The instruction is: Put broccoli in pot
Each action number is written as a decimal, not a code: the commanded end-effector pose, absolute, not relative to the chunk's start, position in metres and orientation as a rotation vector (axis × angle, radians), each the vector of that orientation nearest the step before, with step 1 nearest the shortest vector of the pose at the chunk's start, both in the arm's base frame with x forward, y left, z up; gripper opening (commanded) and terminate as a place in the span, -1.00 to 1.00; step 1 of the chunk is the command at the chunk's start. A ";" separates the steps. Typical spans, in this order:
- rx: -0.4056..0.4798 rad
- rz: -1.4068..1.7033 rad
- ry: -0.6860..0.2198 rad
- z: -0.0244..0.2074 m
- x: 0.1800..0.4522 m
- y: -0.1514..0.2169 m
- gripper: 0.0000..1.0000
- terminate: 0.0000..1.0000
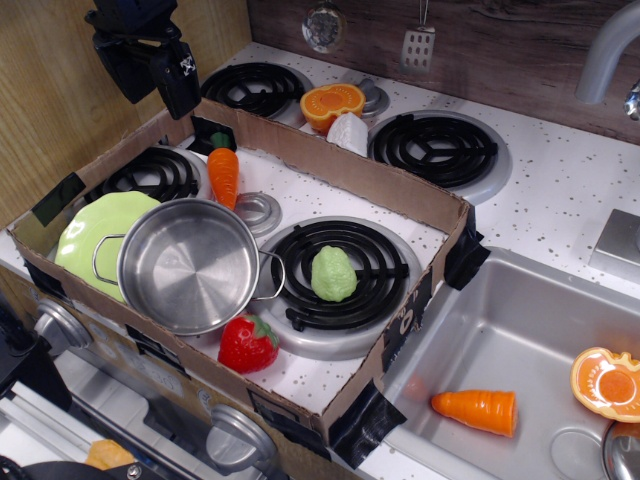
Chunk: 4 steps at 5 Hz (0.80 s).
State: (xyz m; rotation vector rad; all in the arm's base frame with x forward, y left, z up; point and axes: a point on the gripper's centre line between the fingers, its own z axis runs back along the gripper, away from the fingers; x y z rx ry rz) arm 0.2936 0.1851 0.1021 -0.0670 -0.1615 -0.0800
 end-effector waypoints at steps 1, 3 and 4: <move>-0.067 -0.080 -0.161 0.102 0.294 0.185 1.00 -1.00; -0.024 -0.121 -0.209 0.122 0.303 0.156 1.00 -1.00; 0.012 -0.135 -0.197 0.140 0.302 0.134 1.00 -1.00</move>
